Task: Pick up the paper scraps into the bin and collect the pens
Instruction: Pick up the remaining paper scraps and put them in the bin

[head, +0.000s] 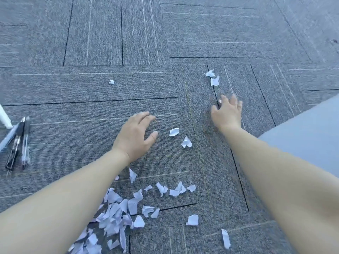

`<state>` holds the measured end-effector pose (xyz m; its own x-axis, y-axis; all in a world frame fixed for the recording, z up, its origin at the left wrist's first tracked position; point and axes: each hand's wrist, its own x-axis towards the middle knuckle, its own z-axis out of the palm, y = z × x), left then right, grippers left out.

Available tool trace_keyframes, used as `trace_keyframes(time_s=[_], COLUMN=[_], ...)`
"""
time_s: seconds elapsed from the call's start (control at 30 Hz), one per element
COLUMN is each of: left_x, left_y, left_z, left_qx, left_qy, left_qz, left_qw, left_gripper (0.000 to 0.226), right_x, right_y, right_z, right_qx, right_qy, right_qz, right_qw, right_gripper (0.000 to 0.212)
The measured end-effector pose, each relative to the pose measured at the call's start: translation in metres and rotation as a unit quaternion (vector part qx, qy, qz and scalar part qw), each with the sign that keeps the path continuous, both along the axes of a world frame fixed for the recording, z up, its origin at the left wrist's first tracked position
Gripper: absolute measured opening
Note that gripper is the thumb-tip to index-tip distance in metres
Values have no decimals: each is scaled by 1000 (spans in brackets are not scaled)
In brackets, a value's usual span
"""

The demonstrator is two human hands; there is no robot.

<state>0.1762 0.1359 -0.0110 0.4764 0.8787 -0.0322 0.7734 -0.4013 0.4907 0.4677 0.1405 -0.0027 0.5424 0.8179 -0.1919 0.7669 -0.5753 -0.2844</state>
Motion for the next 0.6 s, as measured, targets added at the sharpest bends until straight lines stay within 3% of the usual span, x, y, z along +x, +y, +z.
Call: trace_keyframes(time_s=[0.07,0.2,0.27,0.4,0.5,0.6], left_x=[1,7,6,-14,-22,-19], left_y=[8,34,56,89,93,102], left_z=[0,-4,-5,-11,-19,-19], left_qx=[4,32,52,26,38,34], left_qy=[10,39,55,18,18,73], left_qz=[7,61,135,288,307,308], left_qw=[1000,997,988,957,951,948], left_gripper=[52,55,58,59,58,61], right_x=[-2,-37,-37,-10,9,26], right_y=[-10,-42,-22,56,93,112], right_z=[1,1,3,11,16,14], right_qx=[17,152,201,43,-53,-98], right_qy=[40,56,58,64,16,41], right_qz=[7,170,145,76,122,134], right_qw=[999,972,967,994,991,985], right_gripper=[47,30,34,57,63,63])
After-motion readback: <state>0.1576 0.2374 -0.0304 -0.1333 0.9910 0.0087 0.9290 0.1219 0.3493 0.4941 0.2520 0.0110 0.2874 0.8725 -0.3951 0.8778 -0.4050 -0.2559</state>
